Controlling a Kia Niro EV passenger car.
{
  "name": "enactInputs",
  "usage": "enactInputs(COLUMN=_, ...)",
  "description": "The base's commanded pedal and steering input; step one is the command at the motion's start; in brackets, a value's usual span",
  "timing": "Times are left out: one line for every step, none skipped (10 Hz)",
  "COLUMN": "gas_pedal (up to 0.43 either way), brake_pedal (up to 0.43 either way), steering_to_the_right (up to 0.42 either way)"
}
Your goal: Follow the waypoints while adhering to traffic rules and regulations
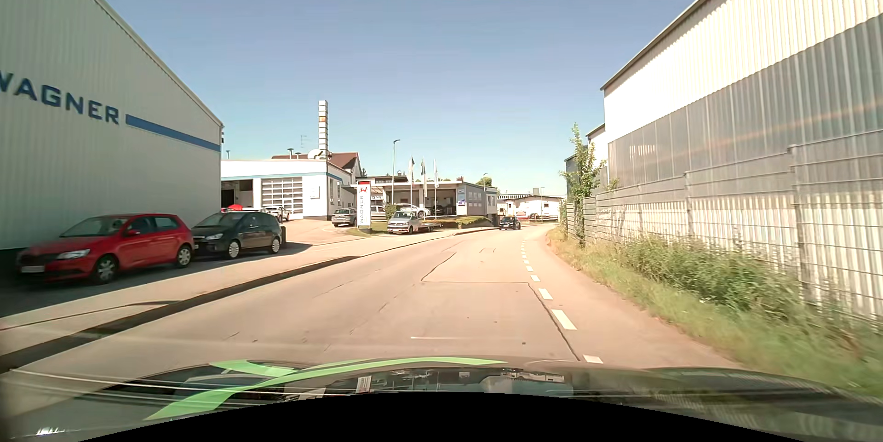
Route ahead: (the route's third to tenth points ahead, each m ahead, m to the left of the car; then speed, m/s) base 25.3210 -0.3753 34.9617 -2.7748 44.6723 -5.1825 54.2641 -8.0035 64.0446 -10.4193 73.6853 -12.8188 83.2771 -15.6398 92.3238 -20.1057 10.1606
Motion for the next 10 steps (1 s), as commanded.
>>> enactInputs(gas_pedal=0.087, brake_pedal=0.0, steering_to_the_right=0.028)
enactInputs(gas_pedal=0.098, brake_pedal=0.0, steering_to_the_right=0.029)
enactInputs(gas_pedal=0.098, brake_pedal=0.0, steering_to_the_right=0.035)
enactInputs(gas_pedal=0.098, brake_pedal=0.0, steering_to_the_right=0.039)
enactInputs(gas_pedal=0.098, brake_pedal=0.0, steering_to_the_right=0.04)
enactInputs(gas_pedal=0.11, brake_pedal=0.0, steering_to_the_right=0.04)
enactInputs(gas_pedal=0.11, brake_pedal=0.0, steering_to_the_right=0.04)
enactInputs(gas_pedal=0.11, brake_pedal=0.0, steering_to_the_right=0.039)
enactInputs(gas_pedal=0.11, brake_pedal=0.0, steering_to_the_right=0.04)
enactInputs(gas_pedal=0.11, brake_pedal=0.0, steering_to_the_right=0.037)
